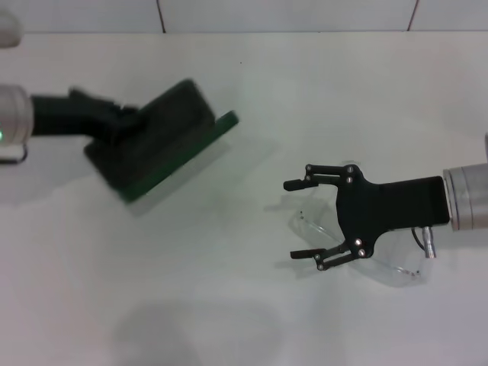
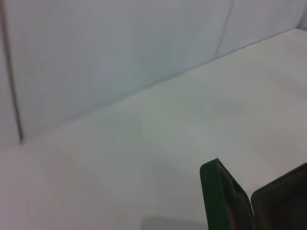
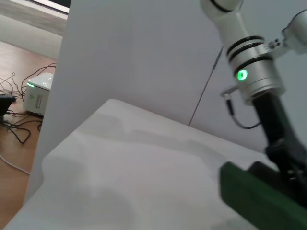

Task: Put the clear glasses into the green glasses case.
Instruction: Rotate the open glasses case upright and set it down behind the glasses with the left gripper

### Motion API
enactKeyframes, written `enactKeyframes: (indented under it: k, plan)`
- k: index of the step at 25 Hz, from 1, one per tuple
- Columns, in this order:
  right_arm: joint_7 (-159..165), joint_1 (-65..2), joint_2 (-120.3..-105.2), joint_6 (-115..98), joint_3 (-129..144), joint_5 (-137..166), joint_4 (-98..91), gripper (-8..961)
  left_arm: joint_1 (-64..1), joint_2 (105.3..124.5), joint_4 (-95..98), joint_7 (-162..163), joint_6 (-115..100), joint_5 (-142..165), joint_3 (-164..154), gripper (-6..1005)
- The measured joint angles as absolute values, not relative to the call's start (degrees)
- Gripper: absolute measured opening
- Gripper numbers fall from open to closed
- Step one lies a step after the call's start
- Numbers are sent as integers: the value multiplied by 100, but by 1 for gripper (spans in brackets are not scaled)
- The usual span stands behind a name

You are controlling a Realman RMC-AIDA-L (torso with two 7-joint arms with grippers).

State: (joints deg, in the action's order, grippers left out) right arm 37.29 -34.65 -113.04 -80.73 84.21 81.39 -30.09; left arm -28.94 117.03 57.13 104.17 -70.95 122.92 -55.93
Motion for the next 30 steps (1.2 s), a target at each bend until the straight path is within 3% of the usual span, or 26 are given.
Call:
enactKeyframes:
  k: [6,17,30]
  plan:
    - [3580,-3383,-11383,-7964,8419,8132,-3023,885,-3320,11983,5641,7983,-6477,12081,-5791,151]
    - [3442,-3232,-11518,-7700,8420,8138,-2970,885,-3447,11988,4673,4490,-5765,9753,-6921,150]
    - [3417,-3178,-11523,-7713,8463,8139,-3004,885,-3374,12023,3959,3166,-4733,9191,-7654,141]
